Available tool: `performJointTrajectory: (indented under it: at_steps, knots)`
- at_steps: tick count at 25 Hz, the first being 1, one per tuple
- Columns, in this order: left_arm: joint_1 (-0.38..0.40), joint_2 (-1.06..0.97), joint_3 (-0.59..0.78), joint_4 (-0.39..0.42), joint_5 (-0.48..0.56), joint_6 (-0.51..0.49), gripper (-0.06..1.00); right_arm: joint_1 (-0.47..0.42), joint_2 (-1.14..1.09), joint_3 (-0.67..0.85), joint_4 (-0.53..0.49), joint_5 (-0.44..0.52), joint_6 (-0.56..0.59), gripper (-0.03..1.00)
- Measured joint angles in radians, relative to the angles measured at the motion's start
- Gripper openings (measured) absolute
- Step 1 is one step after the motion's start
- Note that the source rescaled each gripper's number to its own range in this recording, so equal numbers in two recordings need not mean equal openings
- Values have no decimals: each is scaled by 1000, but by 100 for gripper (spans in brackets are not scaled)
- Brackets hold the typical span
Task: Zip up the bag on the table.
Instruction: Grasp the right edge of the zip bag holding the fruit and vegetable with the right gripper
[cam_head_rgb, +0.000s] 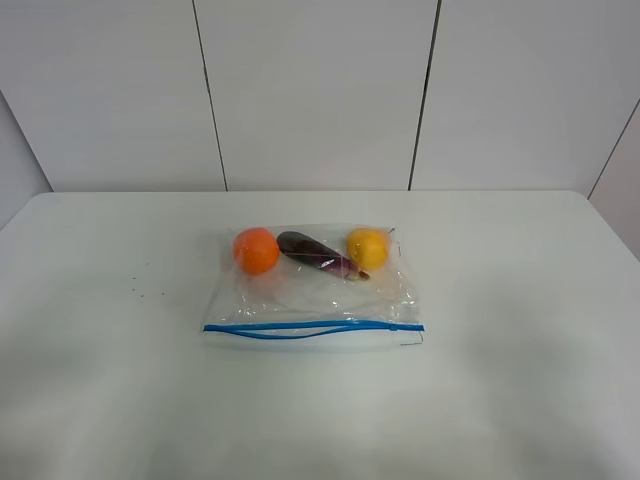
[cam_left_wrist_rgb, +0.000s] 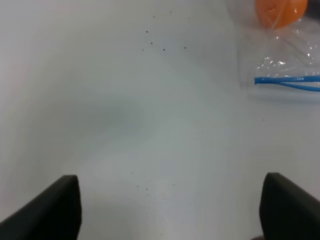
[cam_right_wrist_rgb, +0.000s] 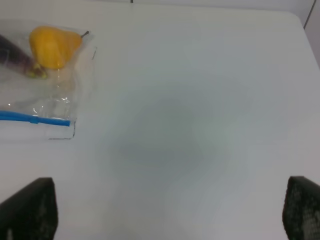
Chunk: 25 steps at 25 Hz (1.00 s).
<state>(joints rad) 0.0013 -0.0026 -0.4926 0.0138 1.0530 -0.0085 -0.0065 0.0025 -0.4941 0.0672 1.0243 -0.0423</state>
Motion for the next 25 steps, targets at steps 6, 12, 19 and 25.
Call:
performJointTrajectory:
  at_steps: [6, 12, 19, 25]
  knots:
    - [0, 0, 0, 0, 0, 0, 100, 0, 0, 0, 0, 0, 0, 100]
    - [0, 0, 0, 0, 0, 0, 100, 0, 44, -25, 0, 0, 2, 100]
    - [0, 0, 0, 0, 0, 0, 100, 0, 459, -206, 16, 16, 3, 100]
    - [0, 0, 0, 0, 0, 0, 100, 0, 851, -354, 56, 28, 3, 100]
